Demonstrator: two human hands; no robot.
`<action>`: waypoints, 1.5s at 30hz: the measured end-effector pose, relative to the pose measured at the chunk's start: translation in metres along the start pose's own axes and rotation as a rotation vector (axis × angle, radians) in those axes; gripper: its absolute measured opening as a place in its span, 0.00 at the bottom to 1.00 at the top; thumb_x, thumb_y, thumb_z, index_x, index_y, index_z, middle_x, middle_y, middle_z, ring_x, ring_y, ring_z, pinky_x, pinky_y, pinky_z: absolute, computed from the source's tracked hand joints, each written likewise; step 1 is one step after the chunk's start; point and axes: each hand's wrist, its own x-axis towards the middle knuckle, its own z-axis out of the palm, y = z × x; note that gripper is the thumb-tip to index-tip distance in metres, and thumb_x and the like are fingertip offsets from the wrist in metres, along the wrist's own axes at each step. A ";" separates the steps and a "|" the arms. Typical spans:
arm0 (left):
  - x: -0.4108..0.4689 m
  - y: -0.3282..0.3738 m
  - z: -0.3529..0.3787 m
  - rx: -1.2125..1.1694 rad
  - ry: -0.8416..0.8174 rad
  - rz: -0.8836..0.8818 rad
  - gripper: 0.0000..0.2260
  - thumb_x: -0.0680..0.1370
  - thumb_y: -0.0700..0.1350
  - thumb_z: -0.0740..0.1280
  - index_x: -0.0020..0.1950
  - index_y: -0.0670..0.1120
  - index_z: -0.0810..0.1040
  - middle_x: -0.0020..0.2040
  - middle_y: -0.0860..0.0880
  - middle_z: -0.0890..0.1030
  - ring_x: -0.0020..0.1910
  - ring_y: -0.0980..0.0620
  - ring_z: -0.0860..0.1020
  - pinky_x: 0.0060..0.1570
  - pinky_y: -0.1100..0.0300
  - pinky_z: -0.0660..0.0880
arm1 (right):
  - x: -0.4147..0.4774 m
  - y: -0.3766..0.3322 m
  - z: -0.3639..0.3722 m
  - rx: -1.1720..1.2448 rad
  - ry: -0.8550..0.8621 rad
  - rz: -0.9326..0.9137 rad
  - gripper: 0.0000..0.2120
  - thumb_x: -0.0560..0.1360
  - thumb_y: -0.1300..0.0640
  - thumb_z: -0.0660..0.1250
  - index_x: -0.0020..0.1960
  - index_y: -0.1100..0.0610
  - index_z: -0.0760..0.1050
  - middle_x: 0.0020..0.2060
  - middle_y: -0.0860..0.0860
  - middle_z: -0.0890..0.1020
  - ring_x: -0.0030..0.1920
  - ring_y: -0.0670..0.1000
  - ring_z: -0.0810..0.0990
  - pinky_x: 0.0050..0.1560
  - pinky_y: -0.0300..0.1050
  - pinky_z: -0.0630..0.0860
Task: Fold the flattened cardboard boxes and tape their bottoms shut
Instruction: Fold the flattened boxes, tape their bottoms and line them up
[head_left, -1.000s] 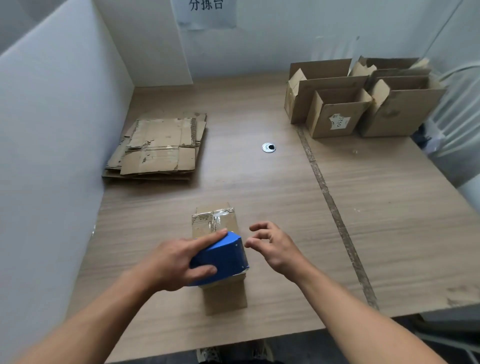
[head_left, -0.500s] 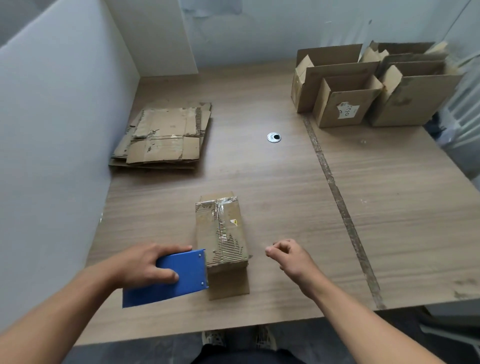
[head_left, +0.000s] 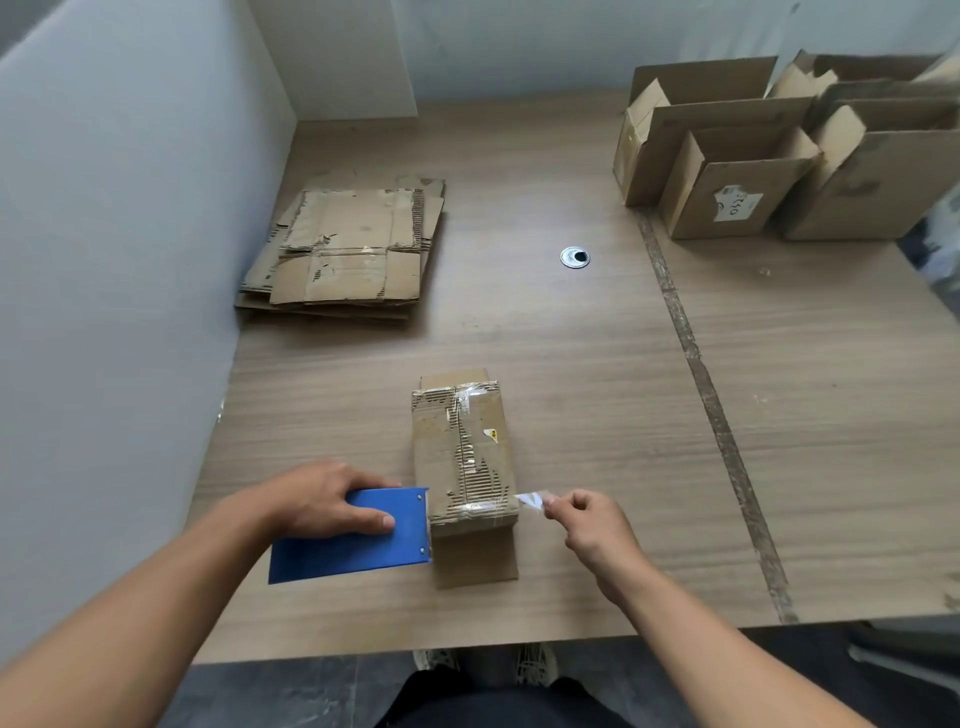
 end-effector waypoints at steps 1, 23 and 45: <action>0.002 -0.001 -0.001 0.005 -0.003 0.001 0.12 0.75 0.63 0.68 0.57 0.77 0.73 0.51 0.64 0.81 0.49 0.64 0.78 0.52 0.64 0.73 | -0.001 0.003 0.001 0.003 0.002 0.006 0.19 0.73 0.46 0.71 0.37 0.62 0.76 0.29 0.48 0.73 0.34 0.49 0.69 0.39 0.48 0.67; 0.028 -0.003 0.004 0.021 -0.056 -0.066 0.11 0.77 0.61 0.68 0.59 0.70 0.76 0.54 0.59 0.82 0.51 0.58 0.78 0.45 0.65 0.69 | 0.007 0.004 0.031 -0.429 -0.072 0.136 0.15 0.79 0.44 0.65 0.46 0.52 0.85 0.41 0.51 0.81 0.48 0.52 0.78 0.44 0.40 0.67; 0.026 -0.008 0.005 0.059 -0.046 -0.122 0.16 0.75 0.63 0.68 0.63 0.70 0.75 0.52 0.60 0.82 0.50 0.59 0.79 0.54 0.59 0.75 | 0.016 -0.002 0.021 -0.691 -0.204 -0.366 0.08 0.76 0.45 0.69 0.49 0.49 0.76 0.52 0.48 0.72 0.57 0.51 0.73 0.58 0.47 0.73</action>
